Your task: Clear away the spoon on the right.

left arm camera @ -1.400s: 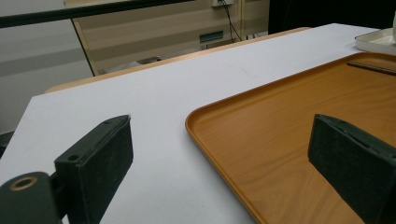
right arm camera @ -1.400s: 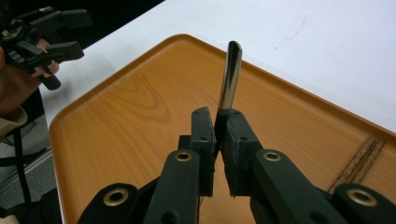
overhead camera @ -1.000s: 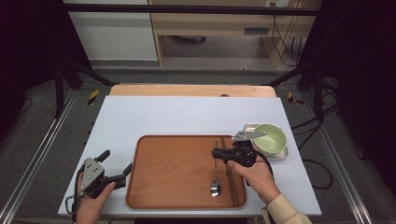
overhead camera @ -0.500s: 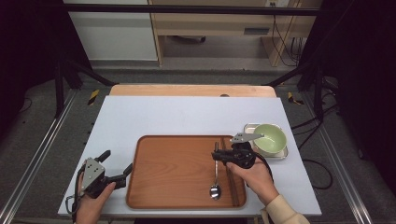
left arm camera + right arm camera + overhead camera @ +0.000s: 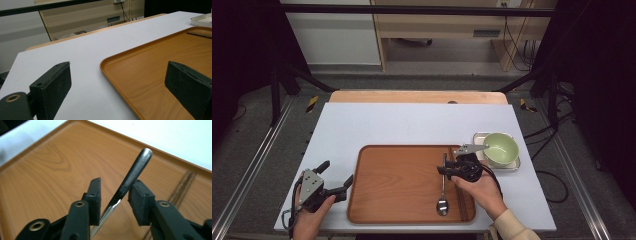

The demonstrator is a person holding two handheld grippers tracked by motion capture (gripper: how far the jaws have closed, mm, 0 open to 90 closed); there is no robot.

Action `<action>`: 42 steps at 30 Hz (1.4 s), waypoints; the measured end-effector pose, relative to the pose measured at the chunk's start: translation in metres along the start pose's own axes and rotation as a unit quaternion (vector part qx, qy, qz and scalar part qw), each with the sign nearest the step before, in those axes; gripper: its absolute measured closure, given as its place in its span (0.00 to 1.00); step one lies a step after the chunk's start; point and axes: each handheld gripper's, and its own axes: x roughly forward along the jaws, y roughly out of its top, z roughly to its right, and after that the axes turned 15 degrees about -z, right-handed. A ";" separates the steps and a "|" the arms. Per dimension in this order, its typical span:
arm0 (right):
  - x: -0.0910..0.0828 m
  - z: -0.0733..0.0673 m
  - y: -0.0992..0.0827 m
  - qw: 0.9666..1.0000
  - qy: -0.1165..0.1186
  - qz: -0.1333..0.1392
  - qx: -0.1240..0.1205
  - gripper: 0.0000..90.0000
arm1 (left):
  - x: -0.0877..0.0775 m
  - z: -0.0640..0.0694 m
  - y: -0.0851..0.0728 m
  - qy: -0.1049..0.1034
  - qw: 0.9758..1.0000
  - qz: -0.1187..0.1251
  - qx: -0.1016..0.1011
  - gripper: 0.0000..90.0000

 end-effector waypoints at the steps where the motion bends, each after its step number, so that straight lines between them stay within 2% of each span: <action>1: 0.001 0.000 0.000 1.000 -0.001 -0.001 0.001 0.66 | 0.000 0.000 0.000 0.000 1.000 0.000 0.001 0.07; 7: 0.003 0.000 0.002 1.000 -0.022 -0.001 0.006 0.52 | 0.001 0.000 0.000 -0.001 1.000 -0.001 0.001 0.07; 12: 0.005 -0.001 0.005 0.999 -0.044 -0.001 0.001 0.37 | 0.000 0.000 0.000 0.000 1.000 0.001 0.001 0.07; 16: 0.003 -0.004 0.008 0.999 -0.051 0.006 -0.005 0.30 | 0.000 0.000 0.000 0.001 1.000 0.001 0.000 0.07; 21: 0.005 -0.006 0.011 0.997 -0.062 0.018 -0.031 0.24 | -0.001 0.000 0.000 0.001 1.000 0.002 -0.001 0.07; 24: 0.009 -0.007 0.013 0.997 -0.069 0.029 -0.037 0.19 | -0.001 0.000 0.000 0.002 1.000 0.002 -0.001 0.07; 29: 0.007 -0.005 0.013 0.996 -0.071 0.045 -0.022 0.17 | 0.001 0.000 -0.001 0.001 1.000 0.001 -0.002 0.07; 35: 0.004 -0.004 0.010 0.995 -0.078 0.057 -0.019 0.13 | -0.001 -0.003 -0.002 0.001 1.000 0.003 -0.008 0.07; 38: -0.001 -0.003 0.012 0.995 -0.078 0.057 -0.024 0.10 | -0.001 -0.003 -0.002 0.002 1.000 0.003 -0.008 0.07; 42: -0.012 -0.003 0.014 0.994 -0.086 0.065 -0.030 0.10 | -0.001 -0.003 -0.003 0.005 1.000 0.006 -0.010 0.07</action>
